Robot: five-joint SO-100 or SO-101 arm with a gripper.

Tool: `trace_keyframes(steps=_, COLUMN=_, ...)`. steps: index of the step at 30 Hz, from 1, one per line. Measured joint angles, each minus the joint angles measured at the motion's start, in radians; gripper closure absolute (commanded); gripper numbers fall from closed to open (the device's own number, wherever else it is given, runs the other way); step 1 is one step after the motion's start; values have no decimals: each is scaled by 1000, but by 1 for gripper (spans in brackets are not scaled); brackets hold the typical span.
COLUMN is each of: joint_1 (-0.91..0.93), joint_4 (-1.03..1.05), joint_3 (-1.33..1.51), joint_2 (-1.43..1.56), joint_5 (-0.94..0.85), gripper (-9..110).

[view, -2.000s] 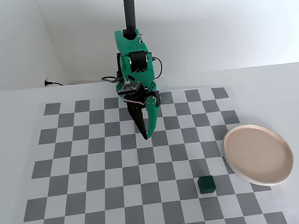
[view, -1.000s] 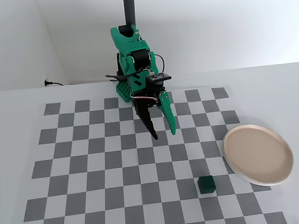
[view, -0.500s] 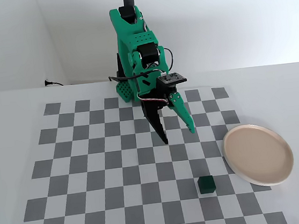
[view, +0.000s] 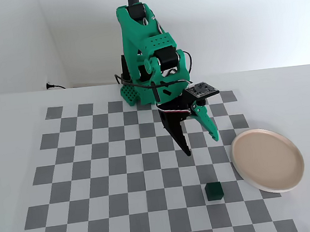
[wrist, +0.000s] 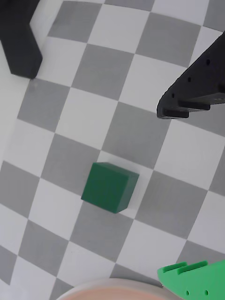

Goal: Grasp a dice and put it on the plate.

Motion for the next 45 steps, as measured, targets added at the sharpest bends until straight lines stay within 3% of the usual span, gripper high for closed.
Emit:
trace_keyframes(steps=23, joint_1=-75, joint_4=-35, joint_3=-463, joint_2=-635, joint_5=114, gripper=74)
trace_keyframes(steps=45, joint_1=-54, joint_4=-133, joint_3=-494, joint_2=-857, joint_5=120, gripper=75)
